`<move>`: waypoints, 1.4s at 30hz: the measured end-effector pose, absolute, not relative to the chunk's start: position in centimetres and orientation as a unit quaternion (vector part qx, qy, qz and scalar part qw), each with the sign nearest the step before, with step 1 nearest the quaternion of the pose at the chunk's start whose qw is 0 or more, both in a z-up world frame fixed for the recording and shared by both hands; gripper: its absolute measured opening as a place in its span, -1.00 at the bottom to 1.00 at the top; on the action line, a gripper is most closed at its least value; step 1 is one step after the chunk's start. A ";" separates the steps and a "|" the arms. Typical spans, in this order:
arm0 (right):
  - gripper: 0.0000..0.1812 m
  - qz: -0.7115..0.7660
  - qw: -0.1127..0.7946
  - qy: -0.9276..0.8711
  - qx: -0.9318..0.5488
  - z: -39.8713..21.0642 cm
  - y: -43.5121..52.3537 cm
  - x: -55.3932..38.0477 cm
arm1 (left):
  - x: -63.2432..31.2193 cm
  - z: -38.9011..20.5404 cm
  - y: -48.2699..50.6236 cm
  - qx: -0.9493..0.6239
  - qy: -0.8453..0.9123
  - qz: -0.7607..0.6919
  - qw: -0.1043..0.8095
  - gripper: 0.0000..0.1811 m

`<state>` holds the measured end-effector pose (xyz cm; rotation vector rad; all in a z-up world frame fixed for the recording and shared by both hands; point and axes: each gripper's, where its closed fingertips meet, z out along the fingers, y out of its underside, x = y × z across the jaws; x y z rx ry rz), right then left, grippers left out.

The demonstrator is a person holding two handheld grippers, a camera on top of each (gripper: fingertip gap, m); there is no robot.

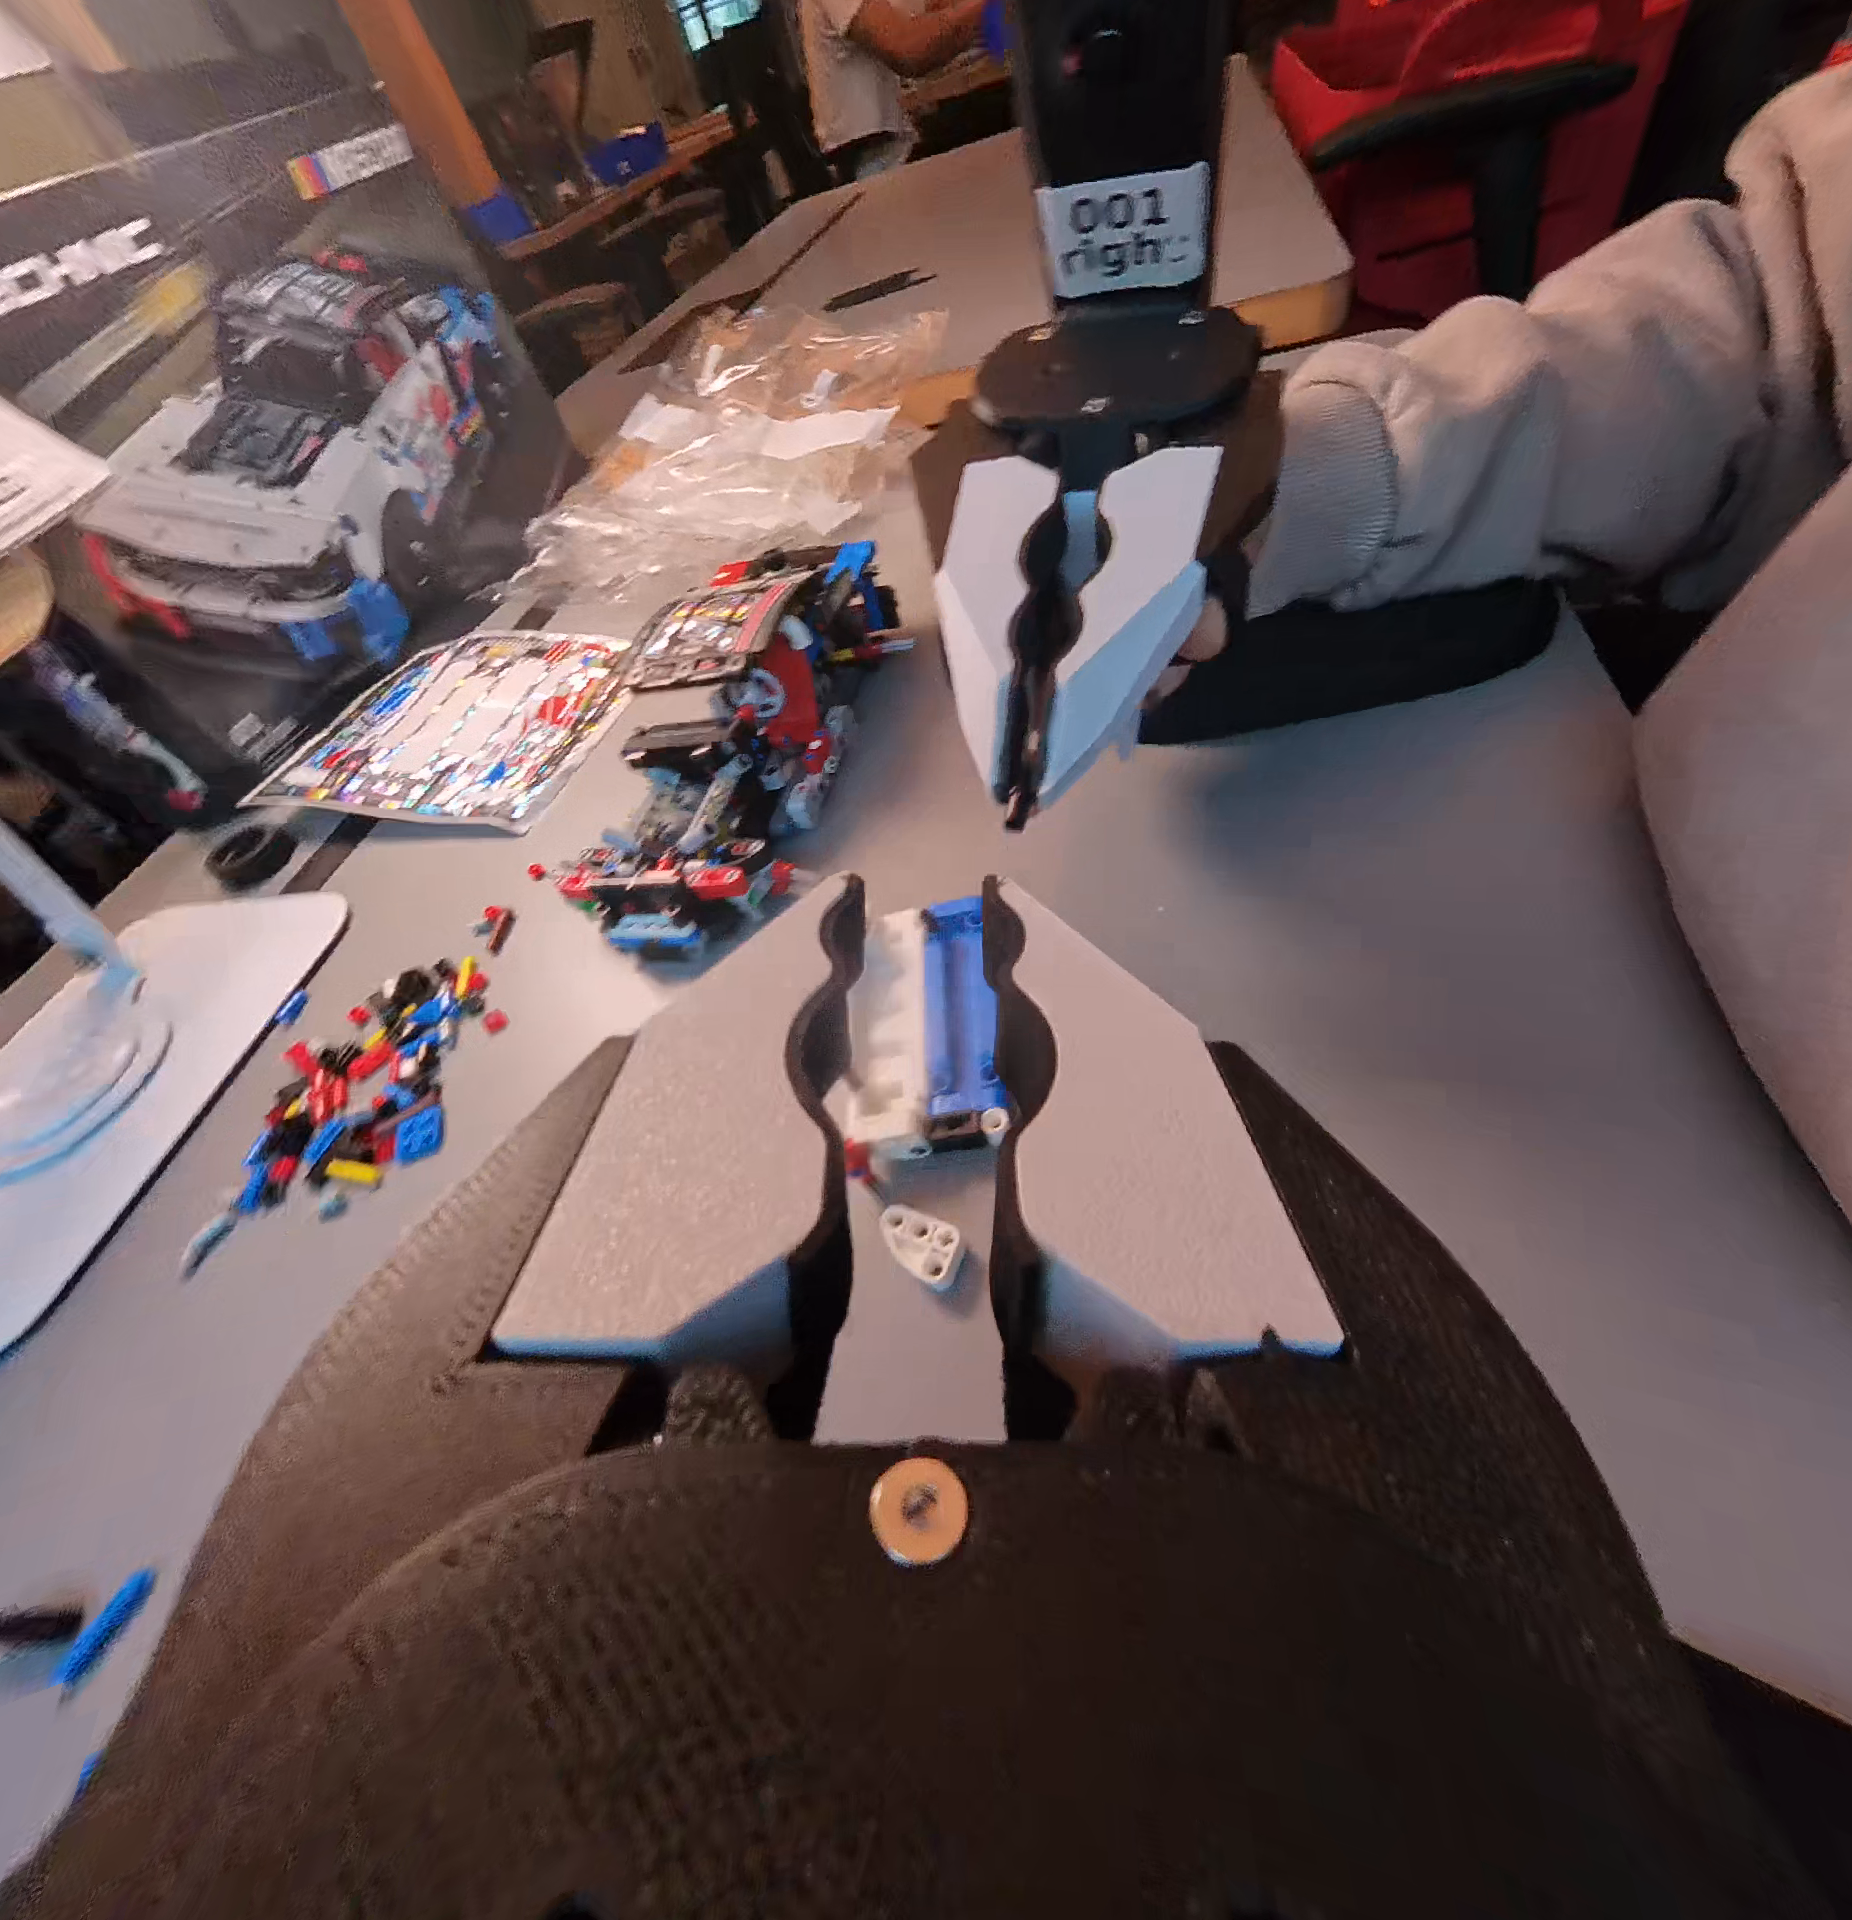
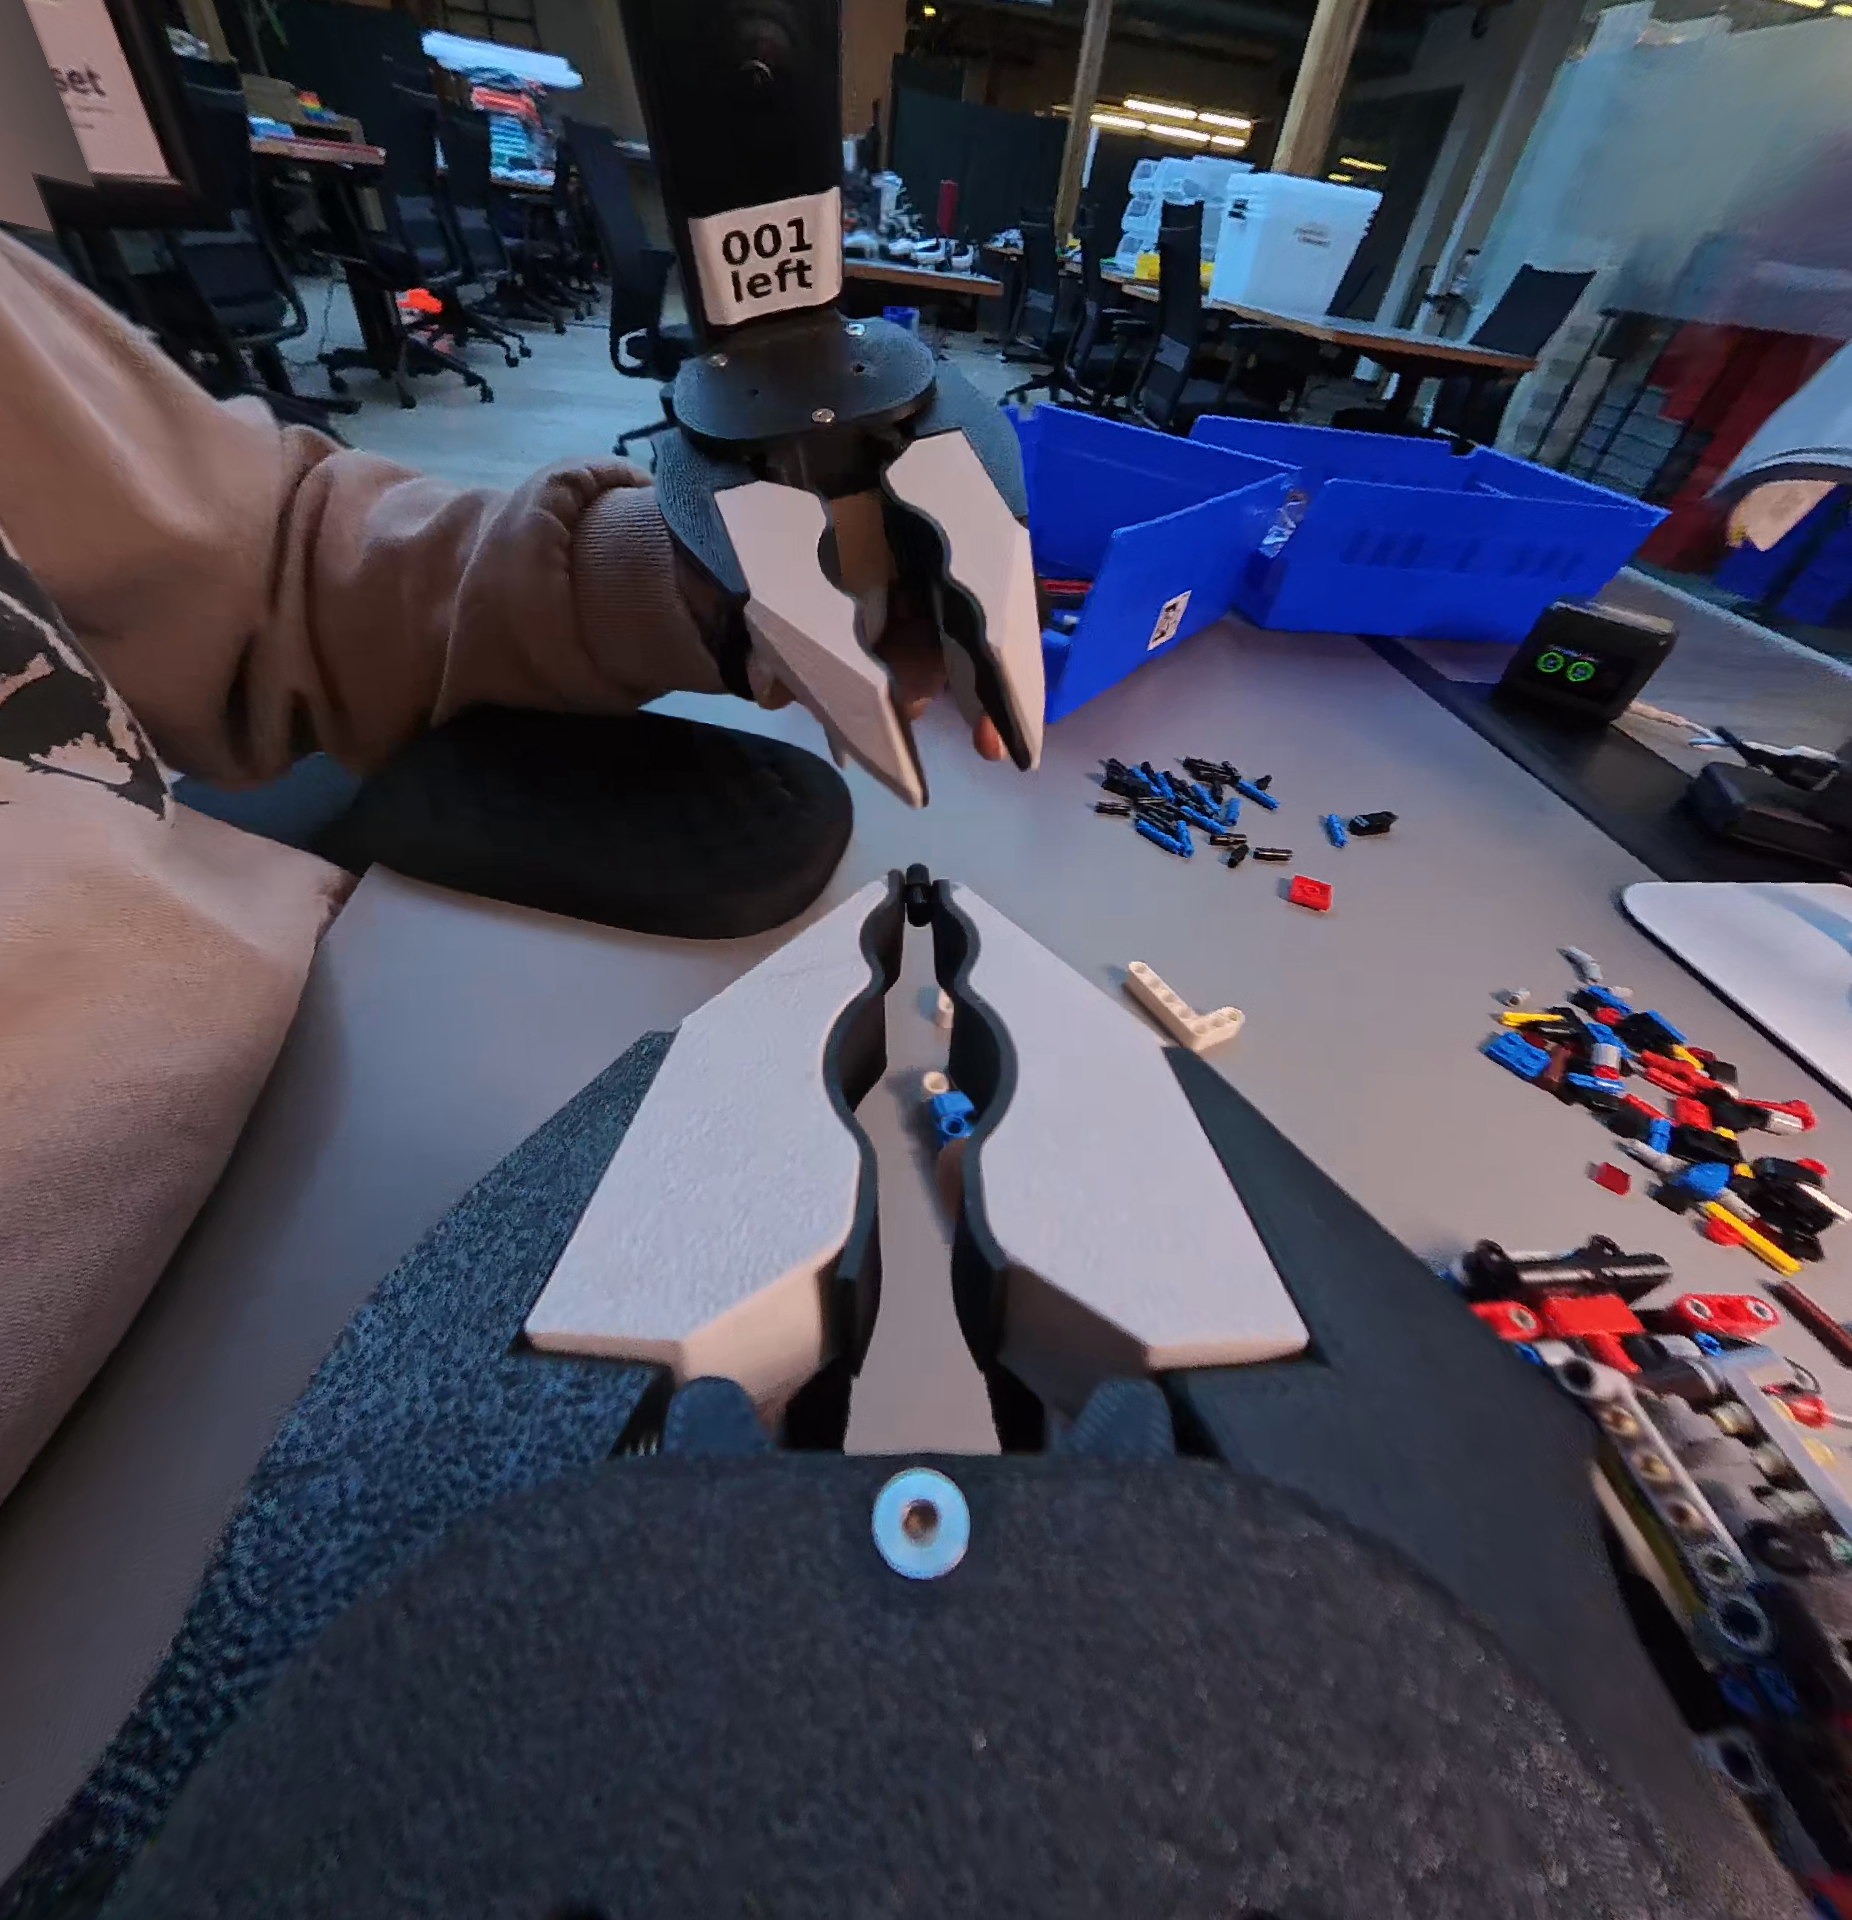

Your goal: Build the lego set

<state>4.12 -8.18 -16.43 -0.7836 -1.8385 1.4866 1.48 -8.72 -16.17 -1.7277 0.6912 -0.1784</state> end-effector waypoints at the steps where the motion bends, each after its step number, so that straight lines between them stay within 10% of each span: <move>1: -0.98 0.561 0.329 -0.694 -0.309 -16.4 -7.4 3.9 | -0.1 -16.5 -8.7 -0.760 0.272 -0.072 0.586 -0.79; 12: -0.97 0.550 0.361 -0.653 -0.374 -16.2 -2.7 3.5 | -1.4 -26.8 -10.5 -0.899 0.244 -0.069 0.358 -0.66; 42: -0.97 0.514 0.349 -0.679 -0.391 -18.3 -2.6 3.2 | 7.0 -27.1 -9.5 -0.828 0.444 -0.153 0.306 -0.83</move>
